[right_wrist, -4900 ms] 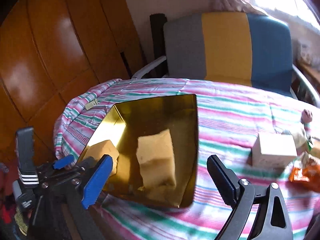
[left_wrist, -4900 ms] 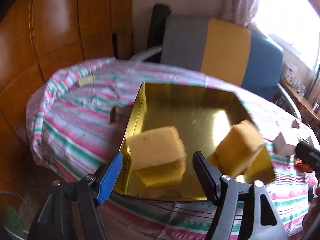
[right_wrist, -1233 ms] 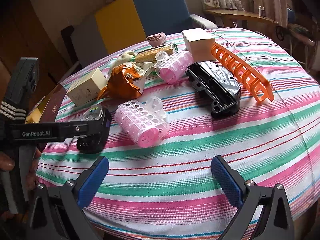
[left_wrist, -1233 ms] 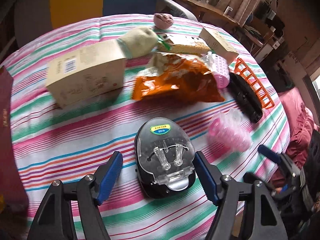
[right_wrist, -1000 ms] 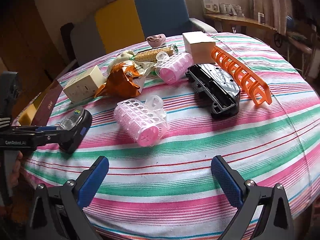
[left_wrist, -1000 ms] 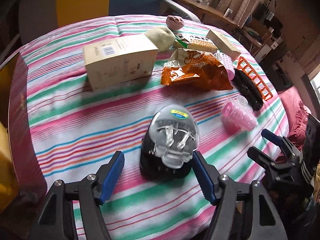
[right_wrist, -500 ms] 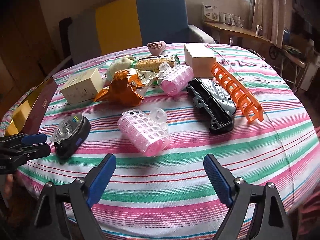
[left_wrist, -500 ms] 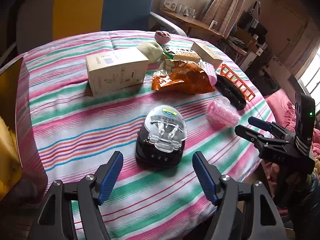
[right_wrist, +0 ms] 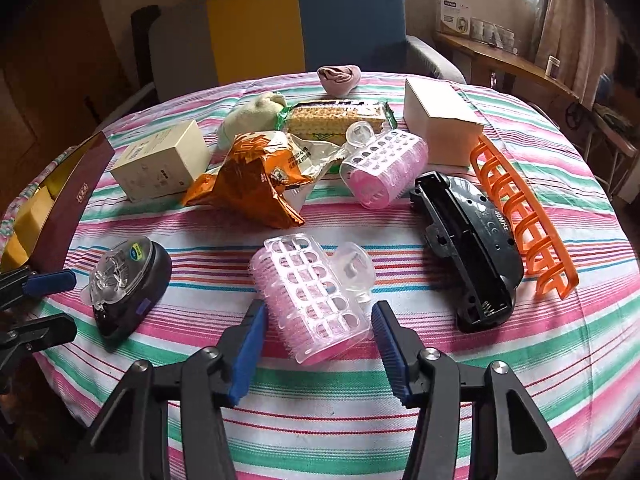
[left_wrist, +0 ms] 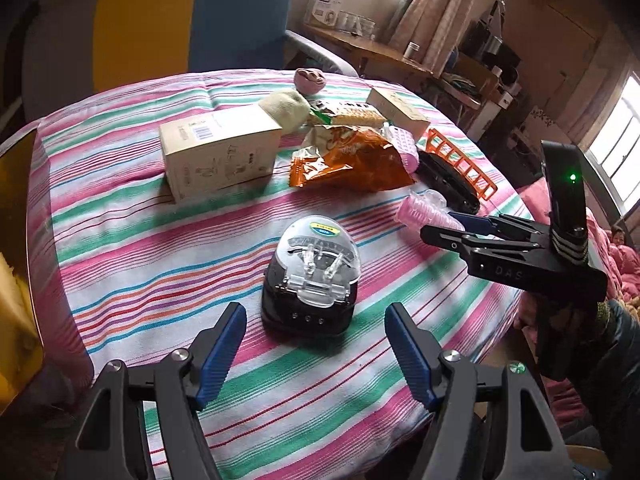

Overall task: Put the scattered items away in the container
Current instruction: 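Grasp the black charger with the left tool while the right tool grasps pink rollers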

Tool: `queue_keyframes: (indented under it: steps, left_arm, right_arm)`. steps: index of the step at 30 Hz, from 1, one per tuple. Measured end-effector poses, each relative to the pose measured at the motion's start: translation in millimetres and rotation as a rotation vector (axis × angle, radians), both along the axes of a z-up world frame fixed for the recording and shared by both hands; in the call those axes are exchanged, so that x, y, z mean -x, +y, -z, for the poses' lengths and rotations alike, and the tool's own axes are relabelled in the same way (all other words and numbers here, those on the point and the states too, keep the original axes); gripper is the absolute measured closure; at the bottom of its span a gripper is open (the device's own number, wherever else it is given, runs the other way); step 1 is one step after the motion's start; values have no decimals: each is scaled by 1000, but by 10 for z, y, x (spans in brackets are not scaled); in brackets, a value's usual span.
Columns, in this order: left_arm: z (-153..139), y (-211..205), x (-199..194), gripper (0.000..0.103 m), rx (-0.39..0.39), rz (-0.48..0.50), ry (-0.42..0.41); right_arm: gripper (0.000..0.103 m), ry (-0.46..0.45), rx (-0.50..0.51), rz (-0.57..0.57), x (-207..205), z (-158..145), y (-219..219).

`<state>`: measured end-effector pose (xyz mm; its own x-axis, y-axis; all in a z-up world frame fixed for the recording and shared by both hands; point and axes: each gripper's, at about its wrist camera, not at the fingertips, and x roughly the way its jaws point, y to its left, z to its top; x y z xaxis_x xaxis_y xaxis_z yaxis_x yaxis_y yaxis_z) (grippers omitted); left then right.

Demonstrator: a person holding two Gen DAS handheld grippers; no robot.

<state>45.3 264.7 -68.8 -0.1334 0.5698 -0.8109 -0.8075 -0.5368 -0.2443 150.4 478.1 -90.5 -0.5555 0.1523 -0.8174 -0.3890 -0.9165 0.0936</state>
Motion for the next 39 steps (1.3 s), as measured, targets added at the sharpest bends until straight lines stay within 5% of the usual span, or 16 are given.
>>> queue_keyframes:
  steps: [6,8,10,16,21,32,39]
  left_arm:
    - [43,140,29,30,24,26,8]
    - [67,190,31,30,34,32,16]
    - [92,243,34,30,44,40,19]
    - [109,324,27,30,51,58,43]
    - [92,306,45,31,28,82,60]
    - [111,406,99,30,45,142,87]
    - [186,381,110,40,54,97,77]
  right_arm:
    - [46,45,21,-6,-175,-38,-142]
    - [26,56,38,12,-235,-39,-145]
    - [17,79,79,29,-295,-52,-110]
    - [10,74,76,19,-268,-49,-14]
    - [11,47,51,1,-144,22,-3]
    - [40,27,-1,-15,-80,57,-102]
    - [42,23,5,2,-87,56,-95]
